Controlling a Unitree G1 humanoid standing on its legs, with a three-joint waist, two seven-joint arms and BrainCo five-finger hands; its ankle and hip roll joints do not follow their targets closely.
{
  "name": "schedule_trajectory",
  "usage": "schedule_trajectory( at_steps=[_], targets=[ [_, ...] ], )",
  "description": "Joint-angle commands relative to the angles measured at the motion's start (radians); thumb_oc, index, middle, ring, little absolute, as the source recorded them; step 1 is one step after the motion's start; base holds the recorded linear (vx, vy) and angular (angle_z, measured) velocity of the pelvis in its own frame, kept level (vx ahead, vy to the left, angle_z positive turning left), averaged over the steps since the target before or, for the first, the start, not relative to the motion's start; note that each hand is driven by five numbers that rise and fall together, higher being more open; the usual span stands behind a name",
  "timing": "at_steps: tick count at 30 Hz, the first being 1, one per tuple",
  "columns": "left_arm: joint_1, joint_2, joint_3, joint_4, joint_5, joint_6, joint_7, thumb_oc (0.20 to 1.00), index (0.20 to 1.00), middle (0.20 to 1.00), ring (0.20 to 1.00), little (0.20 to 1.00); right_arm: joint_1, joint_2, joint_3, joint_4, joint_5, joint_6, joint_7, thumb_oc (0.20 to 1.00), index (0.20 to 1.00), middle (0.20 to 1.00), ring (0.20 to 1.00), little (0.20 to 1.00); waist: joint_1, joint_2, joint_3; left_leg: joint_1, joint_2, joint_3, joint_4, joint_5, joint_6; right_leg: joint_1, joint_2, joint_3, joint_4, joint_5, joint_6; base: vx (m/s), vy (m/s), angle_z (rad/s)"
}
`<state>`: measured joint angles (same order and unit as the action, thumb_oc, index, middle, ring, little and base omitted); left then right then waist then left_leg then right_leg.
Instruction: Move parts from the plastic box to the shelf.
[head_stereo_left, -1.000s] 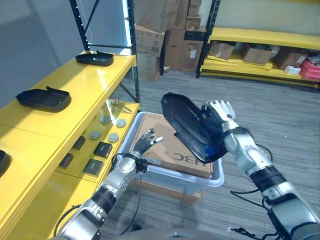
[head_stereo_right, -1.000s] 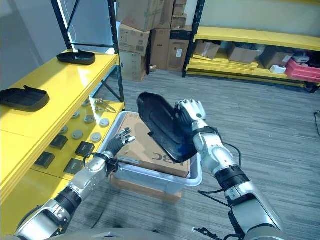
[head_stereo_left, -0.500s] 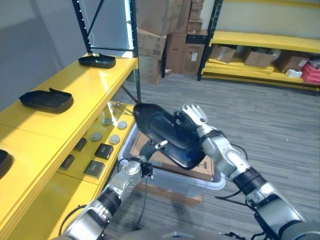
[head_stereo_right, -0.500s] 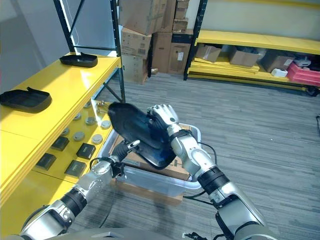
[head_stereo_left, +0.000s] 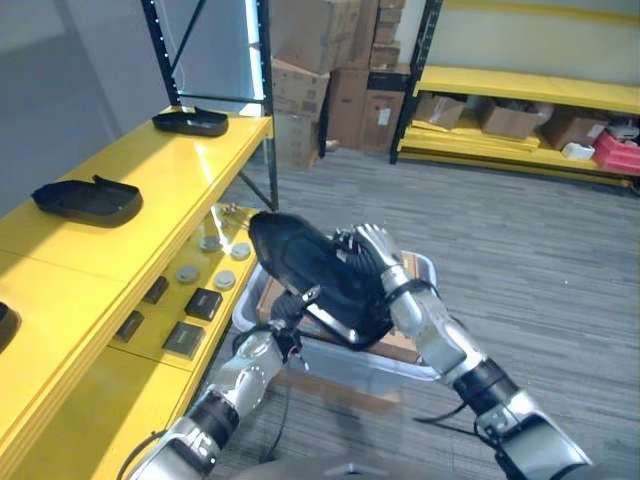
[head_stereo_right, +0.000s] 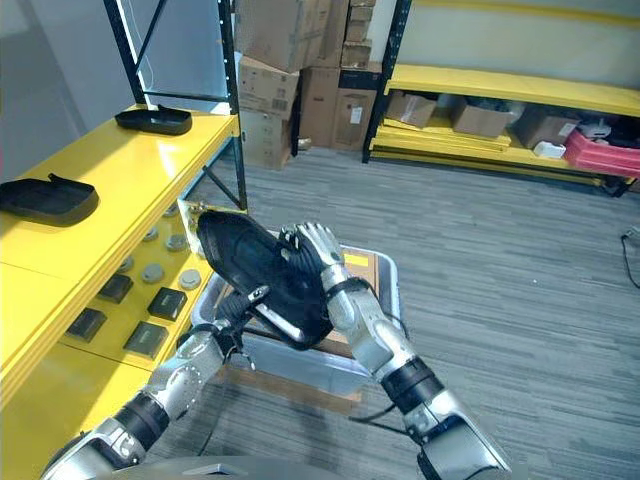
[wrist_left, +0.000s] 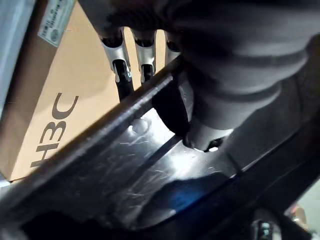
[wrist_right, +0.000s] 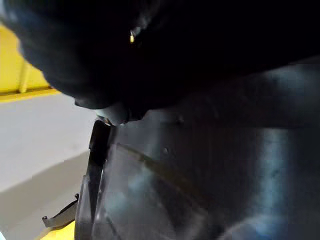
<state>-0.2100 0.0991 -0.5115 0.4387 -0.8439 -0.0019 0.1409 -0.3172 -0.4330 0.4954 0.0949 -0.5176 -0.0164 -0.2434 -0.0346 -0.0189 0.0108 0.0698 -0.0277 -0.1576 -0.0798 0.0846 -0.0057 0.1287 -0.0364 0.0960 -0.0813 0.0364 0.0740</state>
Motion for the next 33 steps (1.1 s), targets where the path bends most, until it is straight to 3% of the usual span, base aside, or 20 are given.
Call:
schedule_trajectory(
  at_steps=[1, 7, 8, 9, 16, 18, 19, 20, 22, 23, 28, 30, 33],
  targets=[
    [-0.168, -0.04, 0.075, -0.008, -0.013, -0.146, 0.023, 0.2, 0.2, 0.2, 0.2, 0.2, 0.033, 0.072, 0.096, -0.125, 0.111, -0.131, 0.031, 0.2, 0.2, 0.2, 0.2, 0.2, 0.019, -0.017, -0.066, -0.009, 0.005, 0.035, 0.029, -0.045, 0.02, -0.068, -0.016, 0.008, 0.102, -0.004, 0.027, 0.01, -0.014, -0.06],
    [-0.179, 0.023, 0.082, -0.147, 0.091, -0.172, 0.021, 0.2, 0.2, 0.2, 0.2, 0.2, 0.058, 0.04, 0.056, -0.235, 0.161, -0.179, 0.017, 0.2, 0.2, 0.2, 0.2, 0.2, 0.017, -0.013, -0.066, -0.009, 0.007, 0.037, 0.029, -0.045, 0.016, -0.071, -0.015, 0.006, 0.103, -0.006, 0.027, 0.0, -0.005, -0.01],
    [-0.18, 0.031, 0.086, -0.173, 0.105, -0.178, 0.026, 0.2, 0.2, 0.2, 0.2, 0.2, 0.06, 0.038, 0.049, -0.247, 0.168, -0.183, 0.017, 0.686, 0.686, 0.686, 0.686, 0.686, 0.018, -0.013, -0.067, -0.009, 0.007, 0.037, 0.029, -0.045, 0.016, -0.071, -0.015, 0.004, 0.103, -0.005, 0.026, 0.0, 0.0, 0.0],
    [-0.179, 0.042, 0.089, -0.194, 0.122, -0.184, 0.035, 0.2, 0.2, 0.2, 0.2, 0.2, 0.063, 0.037, 0.041, -0.262, 0.172, -0.185, 0.015, 1.0, 1.0, 1.0, 1.0, 1.0, 0.018, -0.012, -0.067, -0.008, 0.007, 0.038, 0.028, -0.045, 0.016, -0.071, -0.014, 0.002, 0.103, -0.005, 0.026, 0.0, 0.0, 0.0],
    [-0.175, 0.138, 0.116, -0.324, 0.333, -0.165, 0.057, 0.2, 0.2, 0.2, 0.2, 0.2, 0.122, 0.023, -0.05, -0.372, 0.228, -0.199, 0.008, 1.0, 1.0, 1.0, 1.0, 1.0, 0.017, -0.006, -0.07, -0.004, 0.011, 0.041, 0.026, -0.046, 0.012, -0.069, -0.014, 0.003, 0.101, -0.007, 0.023, 0.0, 0.0, 0.0],
    [-0.162, 0.19, 0.15, -0.361, 0.478, -0.152, 0.071, 0.2, 0.2, 0.2, 0.2, 0.2, 0.175, -0.002, -0.129, -0.423, 0.232, -0.203, 0.0, 1.0, 1.0, 1.0, 1.0, 1.0, 0.014, -0.002, -0.07, -0.003, 0.013, 0.046, 0.025, -0.048, 0.012, -0.069, -0.012, 0.004, 0.1, -0.006, 0.024, 0.0, 0.0, 0.0],
    [-0.161, 0.19, 0.15, -0.362, 0.478, -0.151, 0.071, 0.2, 0.2, 0.2, 0.2, 0.2, 0.177, -0.002, -0.13, -0.424, 0.232, -0.202, 0.0, 1.0, 1.0, 1.0, 1.0, 1.0, 0.014, -0.002, -0.07, -0.003, 0.013, 0.046, 0.025, -0.048, 0.012, -0.069, -0.012, 0.004, 0.1, -0.006, 0.024, 0.0, 0.0, 0.0],
    [-0.142, 0.234, 0.183, -0.389, 0.622, -0.139, 0.082, 0.2, 0.2, 0.2, 0.2, 0.2, 0.239, -0.026, -0.213, -0.455, 0.237, -0.207, -0.01, 1.0, 1.0, 1.0, 1.0, 1.0, 0.008, 0.0, -0.069, -0.002, 0.014, 0.048, 0.024, -0.048, 0.01, -0.07, -0.011, 0.006, 0.1, -0.006, 0.024, 0.0, 0.0, 0.0],
    [-0.134, 0.242, 0.19, -0.395, 0.655, -0.138, 0.088, 0.2, 0.2, 0.2, 0.2, 0.2, 0.261, -0.029, -0.234, -0.459, 0.241, -0.208, -0.009, 1.0, 1.0, 1.0, 1.0, 1.0, 0.007, 0.001, -0.07, -0.001, 0.015, 0.049, 0.023, -0.048, 0.01, -0.069, -0.012, 0.007, 0.099, -0.006, 0.024, 0.0, 0.0, 0.0],
    [-0.114, 0.274, 0.211, -0.403, 0.779, -0.13, 0.105, 0.2, 0.2, 0.2, 0.2, 0.2, 0.332, -0.033, -0.311, -0.442, 0.256, -0.215, -0.033, 1.0, 1.0, 1.0, 1.0, 1.0, 0.001, 0.004, -0.07, 0.001, 0.016, 0.053, 0.02, -0.048, 0.009, -0.069, -0.011, 0.008, 0.098, -0.005, 0.025, 0.0, -0.002, -0.04],
    [-0.068, 0.354, 0.265, -0.448, 0.952, -0.137, 0.101, 0.2, 0.2, 0.2, 0.2, 0.2, 0.479, 0.0, -0.412, -0.228, 0.353, -0.209, -0.041, 1.0, 1.0, 1.0, 1.0, 1.0, -0.012, 0.008, -0.067, 0.003, 0.018, 0.063, 0.017, -0.048, 0.009, -0.073, -0.009, 0.013, 0.097, -0.004, 0.027, -0.01, -0.004, -0.05],
    [-0.049, 0.367, 0.279, -0.439, 0.983, -0.141, 0.12, 0.2, 0.2, 0.2, 0.2, 0.2, 0.514, 0.037, -0.443, -0.052, 0.431, -0.207, -0.066, 1.0, 1.0, 1.0, 1.0, 1.0, -0.017, 0.011, -0.064, 0.003, 0.019, 0.066, 0.017, -0.048, 0.01, -0.076, -0.008, 0.015, 0.098, -0.002, 0.028, 0.0, -0.004, -0.02],
    [-0.005, 0.38, 0.324, -0.46, 0.968, -0.167, 0.117, 0.2, 0.2, 0.2, 0.2, 0.2, 0.535, 0.044, -0.436, 0.233, 0.394, -0.182, -0.096, 1.0, 1.0, 1.0, 1.0, 1.0, -0.016, 0.012, -0.057, 0.001, 0.02, 0.067, 0.016, -0.046, 0.011, -0.078, -0.008, 0.016, 0.098, 0.001, 0.028, 0.0, 0.0, 0.0]
  ],
)
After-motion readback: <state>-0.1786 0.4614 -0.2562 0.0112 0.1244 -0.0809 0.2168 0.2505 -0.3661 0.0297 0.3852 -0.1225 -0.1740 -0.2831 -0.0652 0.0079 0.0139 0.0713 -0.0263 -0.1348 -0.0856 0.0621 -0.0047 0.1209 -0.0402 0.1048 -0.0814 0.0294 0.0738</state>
